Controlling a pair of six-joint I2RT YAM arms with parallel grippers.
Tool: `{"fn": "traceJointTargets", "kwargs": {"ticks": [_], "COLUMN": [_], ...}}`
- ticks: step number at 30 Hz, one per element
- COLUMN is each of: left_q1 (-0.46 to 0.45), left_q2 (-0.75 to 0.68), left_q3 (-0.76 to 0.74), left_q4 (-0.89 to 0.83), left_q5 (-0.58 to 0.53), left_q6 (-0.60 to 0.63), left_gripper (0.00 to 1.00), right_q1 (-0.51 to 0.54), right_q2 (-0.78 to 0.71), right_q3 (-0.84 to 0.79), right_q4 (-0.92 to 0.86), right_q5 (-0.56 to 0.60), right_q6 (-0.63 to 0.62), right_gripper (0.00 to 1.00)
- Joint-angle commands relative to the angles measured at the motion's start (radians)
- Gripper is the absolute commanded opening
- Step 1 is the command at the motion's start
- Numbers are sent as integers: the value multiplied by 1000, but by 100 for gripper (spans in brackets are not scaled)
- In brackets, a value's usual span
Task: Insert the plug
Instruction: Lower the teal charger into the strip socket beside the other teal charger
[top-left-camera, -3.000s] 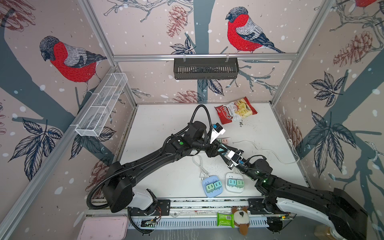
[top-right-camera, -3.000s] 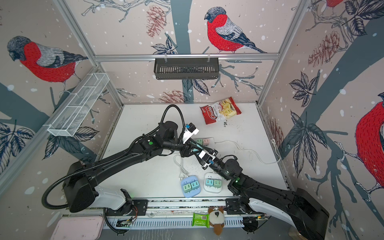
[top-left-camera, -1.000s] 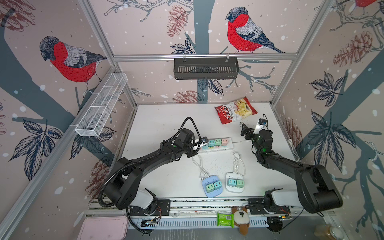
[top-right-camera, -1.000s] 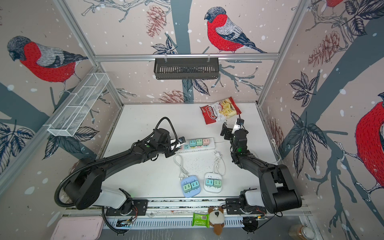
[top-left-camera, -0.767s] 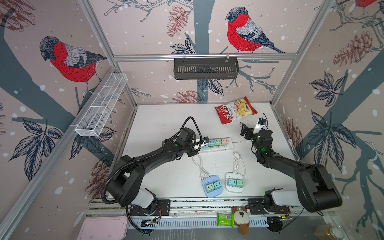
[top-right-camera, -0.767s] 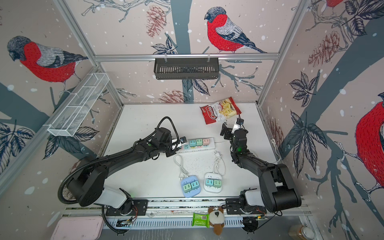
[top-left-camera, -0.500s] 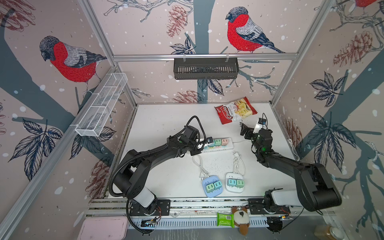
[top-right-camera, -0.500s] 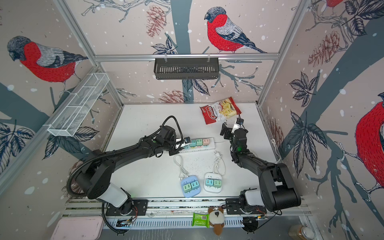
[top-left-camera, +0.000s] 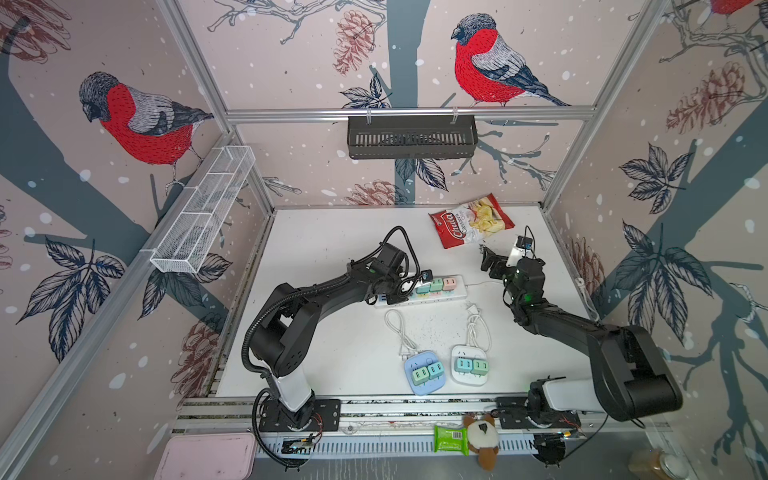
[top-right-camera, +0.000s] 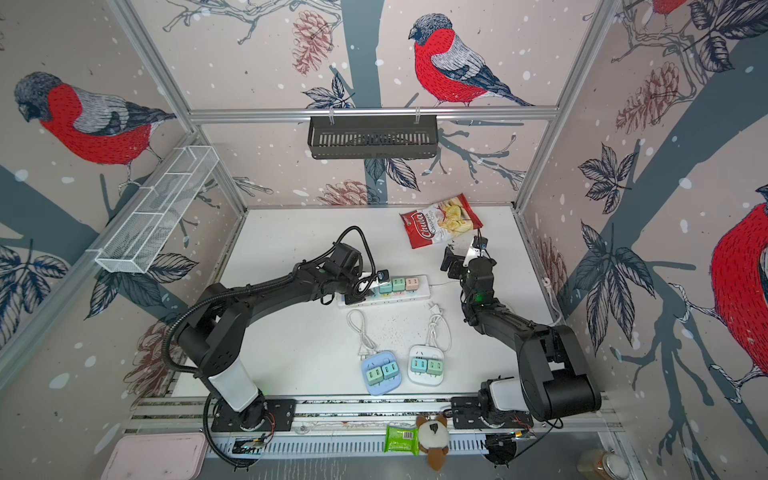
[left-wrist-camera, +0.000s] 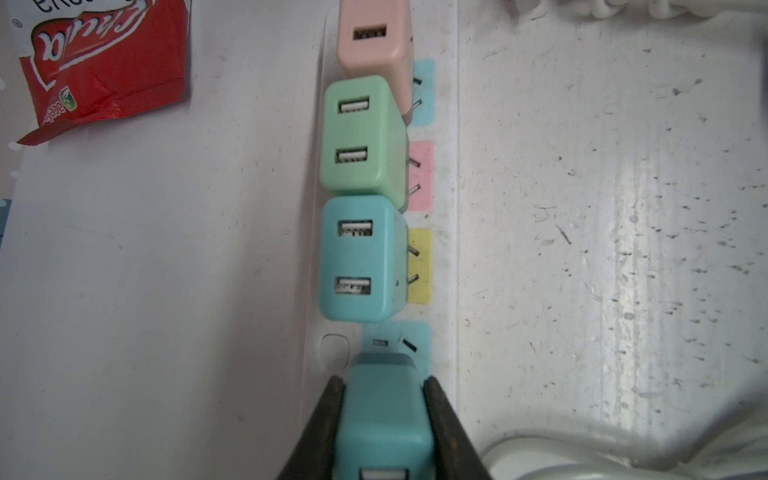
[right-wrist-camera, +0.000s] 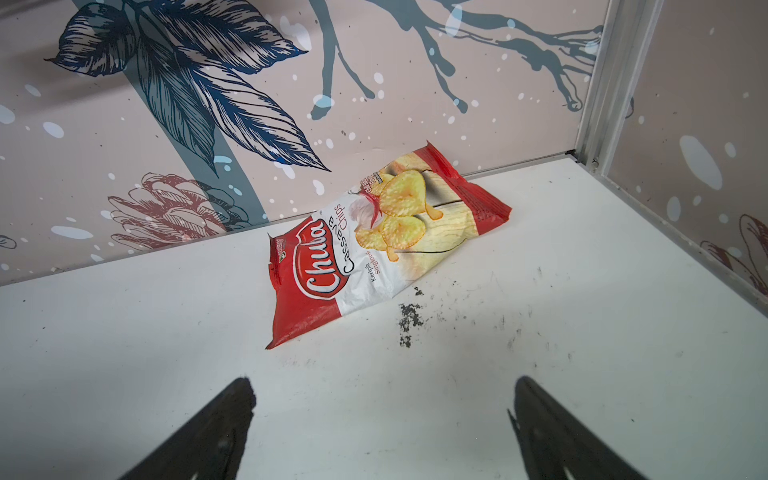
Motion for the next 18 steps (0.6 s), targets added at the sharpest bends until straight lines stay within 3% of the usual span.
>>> {"fn": "traceJointTargets", "kwargs": {"ticks": [1, 18], "left_q1": [-3, -6], "left_q2": [12, 85], "left_q3": [19, 83], "left_q4": [-29, -107], "left_q5": [27, 7], "left_q6": [31, 36], "left_gripper": [0, 0], "right_q1": [-3, -6], "right_q2": [-2, 3], "right_q3": [5, 10], "right_q4": [15, 10], "right_q5": [-2, -7], "right_q6": [21, 24], "right_gripper": [98, 97]}}
